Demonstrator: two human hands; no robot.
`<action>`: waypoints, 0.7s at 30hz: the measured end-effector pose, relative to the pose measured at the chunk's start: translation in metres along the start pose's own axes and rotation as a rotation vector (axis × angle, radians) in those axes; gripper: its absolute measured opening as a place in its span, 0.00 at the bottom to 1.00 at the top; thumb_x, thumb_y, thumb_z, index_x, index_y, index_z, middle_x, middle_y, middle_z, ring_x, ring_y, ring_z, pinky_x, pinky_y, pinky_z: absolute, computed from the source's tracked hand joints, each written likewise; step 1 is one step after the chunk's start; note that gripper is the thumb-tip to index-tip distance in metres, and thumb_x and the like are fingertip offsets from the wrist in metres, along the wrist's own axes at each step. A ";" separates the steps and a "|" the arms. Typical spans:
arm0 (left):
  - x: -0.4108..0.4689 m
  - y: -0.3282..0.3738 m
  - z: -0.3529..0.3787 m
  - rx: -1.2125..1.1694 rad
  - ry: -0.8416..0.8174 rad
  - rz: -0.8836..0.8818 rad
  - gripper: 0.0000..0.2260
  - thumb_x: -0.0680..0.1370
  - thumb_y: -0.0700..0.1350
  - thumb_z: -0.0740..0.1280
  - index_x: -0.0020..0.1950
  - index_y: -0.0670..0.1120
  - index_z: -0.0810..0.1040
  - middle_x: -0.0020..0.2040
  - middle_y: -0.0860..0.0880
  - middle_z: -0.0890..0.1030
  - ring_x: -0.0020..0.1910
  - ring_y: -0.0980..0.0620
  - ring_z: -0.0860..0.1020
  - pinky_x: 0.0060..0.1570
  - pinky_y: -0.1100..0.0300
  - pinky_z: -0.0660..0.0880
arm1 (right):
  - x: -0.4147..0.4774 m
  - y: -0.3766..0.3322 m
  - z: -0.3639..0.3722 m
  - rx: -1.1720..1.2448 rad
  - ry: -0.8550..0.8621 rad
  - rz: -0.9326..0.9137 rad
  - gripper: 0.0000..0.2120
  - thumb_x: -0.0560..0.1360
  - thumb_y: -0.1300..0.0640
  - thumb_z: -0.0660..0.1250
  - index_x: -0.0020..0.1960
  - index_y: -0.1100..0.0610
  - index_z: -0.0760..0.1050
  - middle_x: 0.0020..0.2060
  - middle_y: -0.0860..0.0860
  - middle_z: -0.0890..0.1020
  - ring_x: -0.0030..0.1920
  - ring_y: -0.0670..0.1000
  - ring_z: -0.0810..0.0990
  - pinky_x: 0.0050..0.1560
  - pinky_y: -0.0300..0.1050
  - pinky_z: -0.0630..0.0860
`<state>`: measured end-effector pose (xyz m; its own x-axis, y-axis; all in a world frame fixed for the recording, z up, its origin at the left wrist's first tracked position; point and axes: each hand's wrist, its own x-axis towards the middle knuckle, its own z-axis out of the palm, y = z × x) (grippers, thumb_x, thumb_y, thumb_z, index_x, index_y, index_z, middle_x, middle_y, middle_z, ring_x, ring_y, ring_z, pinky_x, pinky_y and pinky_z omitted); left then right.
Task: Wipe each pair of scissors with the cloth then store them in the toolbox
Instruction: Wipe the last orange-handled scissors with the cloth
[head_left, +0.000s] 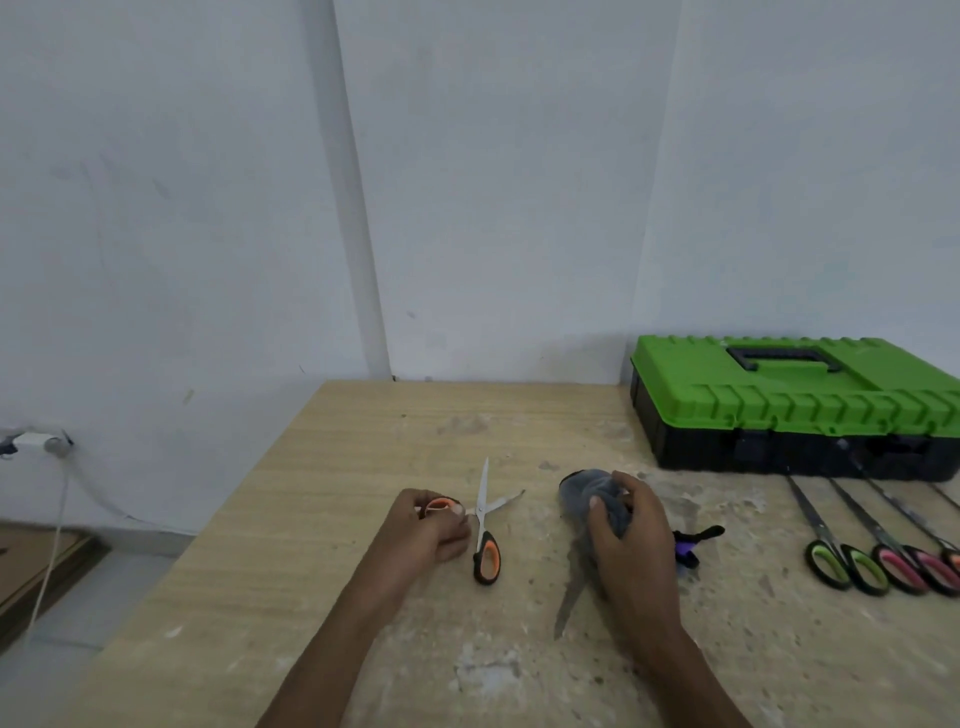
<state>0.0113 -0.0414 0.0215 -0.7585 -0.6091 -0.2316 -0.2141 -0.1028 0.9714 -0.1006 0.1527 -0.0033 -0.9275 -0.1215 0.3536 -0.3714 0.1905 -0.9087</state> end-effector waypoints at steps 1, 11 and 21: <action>-0.002 0.001 0.005 -0.228 -0.051 -0.048 0.05 0.81 0.37 0.67 0.55 0.37 0.74 0.55 0.35 0.84 0.51 0.41 0.86 0.49 0.50 0.83 | 0.001 0.001 -0.001 0.000 0.010 0.015 0.06 0.80 0.57 0.66 0.57 0.52 0.74 0.48 0.43 0.78 0.50 0.40 0.77 0.49 0.37 0.72; -0.002 -0.006 0.047 -0.806 -0.089 -0.165 0.04 0.82 0.40 0.64 0.53 0.41 0.78 0.52 0.39 0.87 0.45 0.43 0.87 0.54 0.44 0.79 | 0.015 0.002 -0.016 0.215 0.243 0.184 0.03 0.83 0.60 0.60 0.53 0.59 0.71 0.43 0.49 0.77 0.44 0.45 0.77 0.37 0.28 0.70; -0.012 -0.008 0.064 -0.857 -0.125 -0.136 0.10 0.73 0.32 0.71 0.52 0.41 0.82 0.44 0.40 0.85 0.41 0.51 0.85 0.35 0.62 0.81 | 0.039 0.019 -0.025 0.761 0.368 0.526 0.03 0.76 0.56 0.68 0.48 0.56 0.77 0.43 0.51 0.81 0.43 0.51 0.80 0.44 0.47 0.77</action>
<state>-0.0176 0.0171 0.0132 -0.8329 -0.4628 -0.3033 0.1905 -0.7544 0.6281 -0.1450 0.1761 -0.0015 -0.9696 0.1332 -0.2051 0.0977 -0.5579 -0.8241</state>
